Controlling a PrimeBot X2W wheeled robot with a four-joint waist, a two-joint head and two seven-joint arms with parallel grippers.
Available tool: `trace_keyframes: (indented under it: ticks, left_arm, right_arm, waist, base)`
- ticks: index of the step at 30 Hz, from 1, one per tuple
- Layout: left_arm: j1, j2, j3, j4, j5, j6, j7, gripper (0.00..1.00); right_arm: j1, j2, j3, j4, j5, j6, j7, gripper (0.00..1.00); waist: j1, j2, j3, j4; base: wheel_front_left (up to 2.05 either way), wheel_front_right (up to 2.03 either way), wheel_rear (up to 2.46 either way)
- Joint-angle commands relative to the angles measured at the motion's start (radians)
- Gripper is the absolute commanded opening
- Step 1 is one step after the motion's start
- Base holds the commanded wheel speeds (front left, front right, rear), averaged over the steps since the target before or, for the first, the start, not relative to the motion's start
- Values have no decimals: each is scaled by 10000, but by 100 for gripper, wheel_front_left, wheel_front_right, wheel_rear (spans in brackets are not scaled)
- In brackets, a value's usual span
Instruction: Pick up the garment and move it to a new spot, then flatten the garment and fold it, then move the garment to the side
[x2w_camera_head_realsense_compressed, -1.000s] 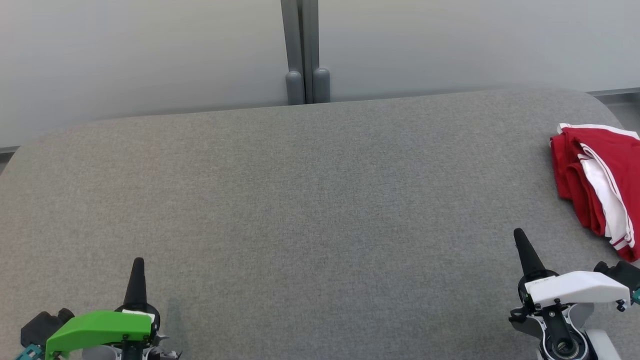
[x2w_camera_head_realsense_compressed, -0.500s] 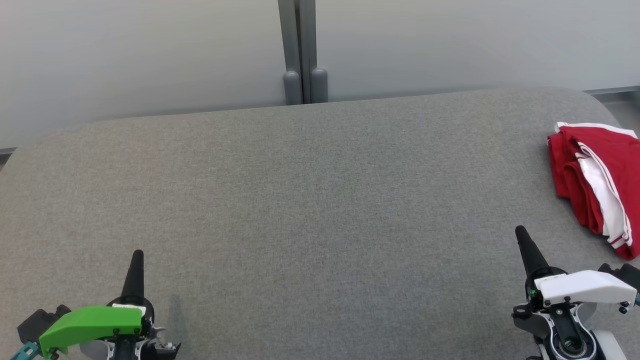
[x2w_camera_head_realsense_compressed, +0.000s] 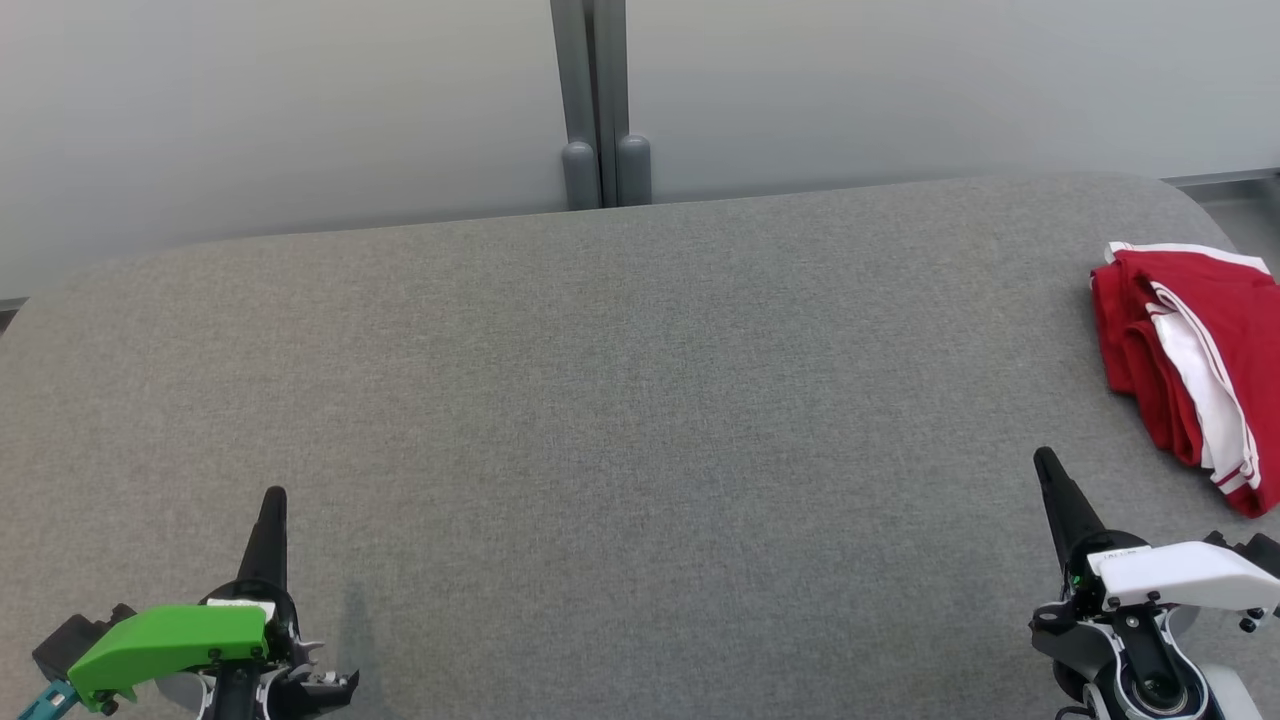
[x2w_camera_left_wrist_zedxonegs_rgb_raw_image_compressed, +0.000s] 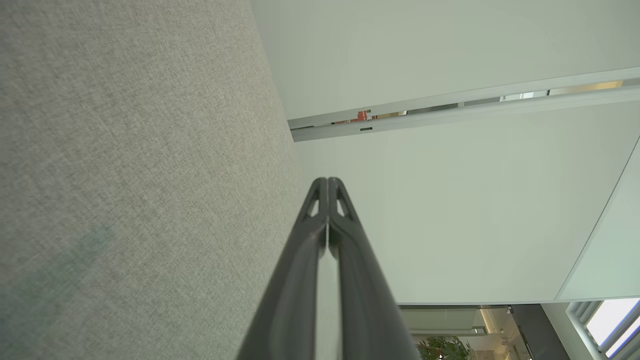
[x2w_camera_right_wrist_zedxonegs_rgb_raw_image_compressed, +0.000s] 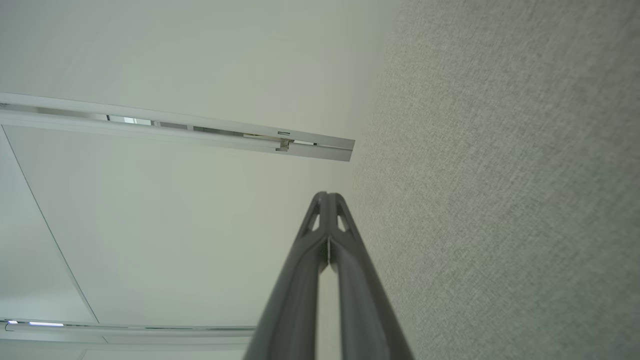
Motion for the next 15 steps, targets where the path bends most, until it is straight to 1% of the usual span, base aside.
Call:
trace_keyframes:
  ticks: [1, 15]
  left_arm:
    - [-210, 76, 56, -82, -229, -29, 61, 0]
    - [-292, 83, 116, -178, -1175, -33, 315, 0]
  right_arm:
    - [80, -58, -44, -108, 227, -5, 62, 0]
    - [164, -67, -116, -282, 1220, -6, 330, 0]
  waist:
    - [0, 0, 0, -5]
    - [0, 0, 6, -63]
  base:
    - [0, 0, 0]
    - [0, 0, 0]
